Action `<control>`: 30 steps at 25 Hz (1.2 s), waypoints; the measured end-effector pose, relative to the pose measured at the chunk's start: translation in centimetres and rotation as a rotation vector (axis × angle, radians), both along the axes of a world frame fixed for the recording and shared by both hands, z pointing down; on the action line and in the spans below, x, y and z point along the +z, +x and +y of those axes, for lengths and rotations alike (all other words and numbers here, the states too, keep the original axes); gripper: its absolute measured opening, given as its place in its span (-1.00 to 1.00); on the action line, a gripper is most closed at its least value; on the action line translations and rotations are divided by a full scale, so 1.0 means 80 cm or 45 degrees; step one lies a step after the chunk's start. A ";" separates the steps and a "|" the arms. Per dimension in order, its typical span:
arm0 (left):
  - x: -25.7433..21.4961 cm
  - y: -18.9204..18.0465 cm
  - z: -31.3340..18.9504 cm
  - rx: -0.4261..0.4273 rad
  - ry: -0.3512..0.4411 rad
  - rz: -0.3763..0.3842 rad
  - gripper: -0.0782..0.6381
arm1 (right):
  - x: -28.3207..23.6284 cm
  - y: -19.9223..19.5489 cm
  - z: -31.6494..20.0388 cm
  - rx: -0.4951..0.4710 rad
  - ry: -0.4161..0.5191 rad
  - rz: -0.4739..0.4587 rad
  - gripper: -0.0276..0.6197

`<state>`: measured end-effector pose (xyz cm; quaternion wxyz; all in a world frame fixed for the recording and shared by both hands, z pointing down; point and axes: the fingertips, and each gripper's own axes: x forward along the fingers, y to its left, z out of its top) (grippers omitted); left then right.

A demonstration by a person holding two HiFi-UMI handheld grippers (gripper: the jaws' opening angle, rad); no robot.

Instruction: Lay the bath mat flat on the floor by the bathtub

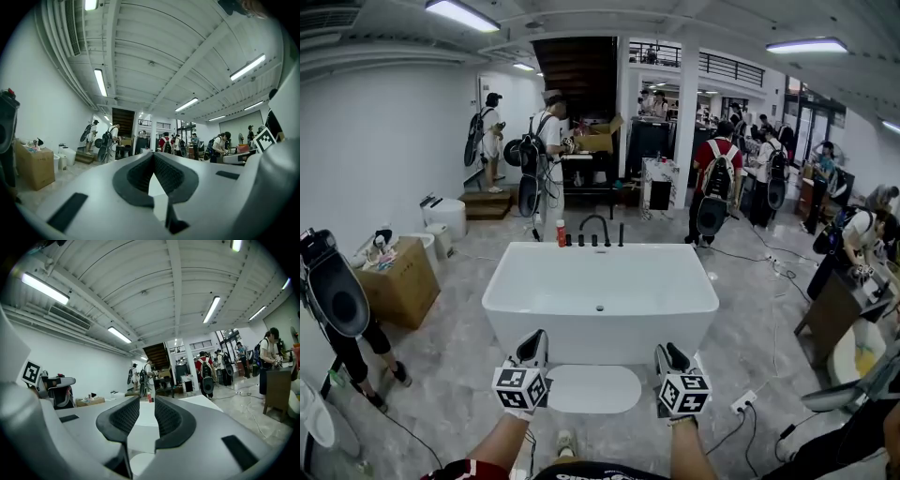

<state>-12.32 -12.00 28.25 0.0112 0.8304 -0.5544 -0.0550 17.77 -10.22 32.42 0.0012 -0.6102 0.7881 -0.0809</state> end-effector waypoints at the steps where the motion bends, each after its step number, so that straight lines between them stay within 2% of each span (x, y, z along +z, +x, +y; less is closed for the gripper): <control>1: -0.001 -0.001 0.001 -0.002 0.006 -0.002 -0.74 | -0.002 -0.004 0.000 -0.007 -0.002 0.007 -0.55; 9: -0.012 0.011 0.006 0.013 0.017 0.000 -0.74 | -0.025 -0.013 0.007 -0.031 -0.009 0.098 -0.71; 15: -0.002 -0.004 0.003 0.013 -0.022 0.020 -0.74 | -0.027 -0.017 0.015 -0.024 -0.012 0.141 -0.74; 30: 0.019 -0.011 0.001 0.021 -0.058 0.031 -0.73 | -0.010 0.004 0.016 0.053 -0.036 0.132 -0.78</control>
